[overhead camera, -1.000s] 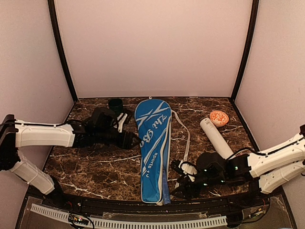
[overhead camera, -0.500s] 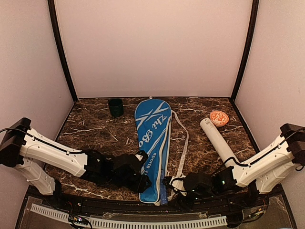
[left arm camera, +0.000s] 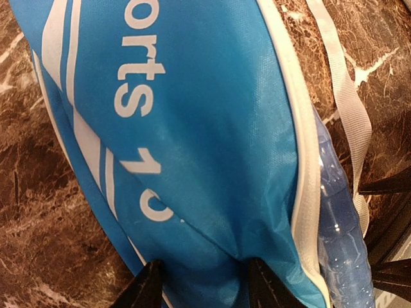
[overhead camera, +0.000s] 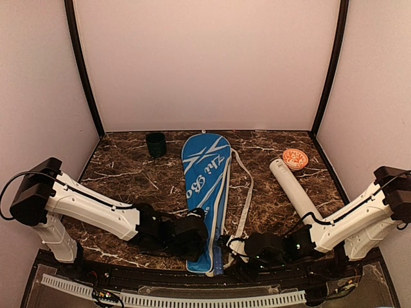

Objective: Pack up the badminton gear

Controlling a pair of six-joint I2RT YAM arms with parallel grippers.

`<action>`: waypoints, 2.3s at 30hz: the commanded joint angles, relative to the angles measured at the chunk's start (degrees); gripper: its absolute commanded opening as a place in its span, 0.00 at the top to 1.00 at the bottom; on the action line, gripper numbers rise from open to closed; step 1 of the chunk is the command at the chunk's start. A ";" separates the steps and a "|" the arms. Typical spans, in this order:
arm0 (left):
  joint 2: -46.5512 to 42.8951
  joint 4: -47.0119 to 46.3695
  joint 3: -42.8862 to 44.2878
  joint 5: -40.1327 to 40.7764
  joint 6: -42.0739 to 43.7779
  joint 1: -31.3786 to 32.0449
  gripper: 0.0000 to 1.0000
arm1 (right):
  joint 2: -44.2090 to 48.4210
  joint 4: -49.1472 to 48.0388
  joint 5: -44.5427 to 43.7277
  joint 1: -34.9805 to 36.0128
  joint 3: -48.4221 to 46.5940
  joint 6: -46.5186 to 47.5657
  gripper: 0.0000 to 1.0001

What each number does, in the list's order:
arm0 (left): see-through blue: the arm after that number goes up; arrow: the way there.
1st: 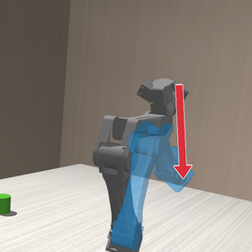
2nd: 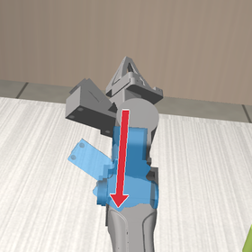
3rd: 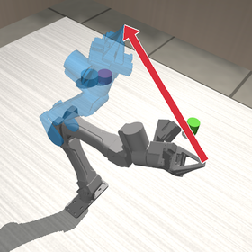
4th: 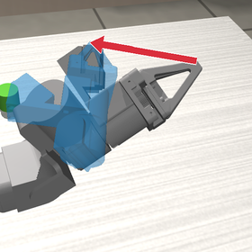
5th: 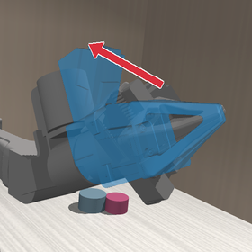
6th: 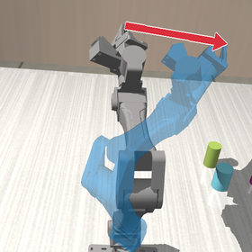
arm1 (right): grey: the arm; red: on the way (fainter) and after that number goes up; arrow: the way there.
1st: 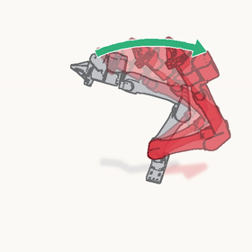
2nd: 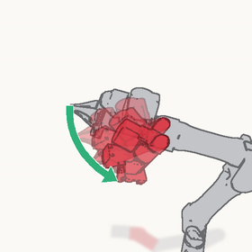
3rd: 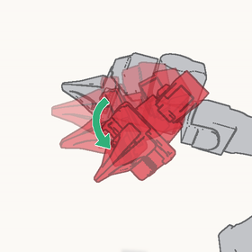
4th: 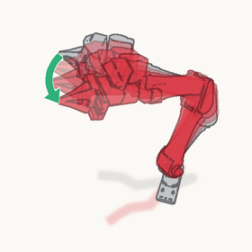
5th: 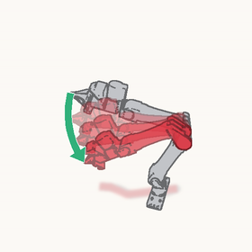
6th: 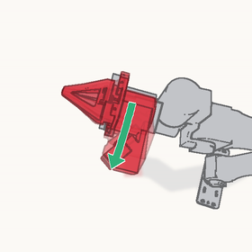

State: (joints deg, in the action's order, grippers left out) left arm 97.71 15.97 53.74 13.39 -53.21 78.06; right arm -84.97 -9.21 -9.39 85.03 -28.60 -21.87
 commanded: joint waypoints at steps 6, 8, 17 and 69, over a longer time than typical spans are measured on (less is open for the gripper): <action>4.21 6.13 -0.35 -2.09 1.31 0.57 0.45 | -0.67 -0.33 -2.38 0.48 -2.80 -0.94 0.40; 4.33 6.31 -0.94 -2.40 1.19 0.59 0.46 | -0.79 -0.30 -2.70 0.48 -2.91 -1.05 0.41; 4.21 4.99 -1.18 -3.30 2.88 0.59 0.60 | -3.40 0.50 -2.27 0.53 -5.09 -0.39 0.44; -6.81 2.38 -1.71 -0.78 8.23 0.59 0.61 | 4.97 -5.91 3.23 -2.61 1.49 -5.92 0.48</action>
State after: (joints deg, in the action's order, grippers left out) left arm 96.77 14.61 52.60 13.85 -48.12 77.82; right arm -83.72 -11.73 -8.03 83.18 -29.58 -23.73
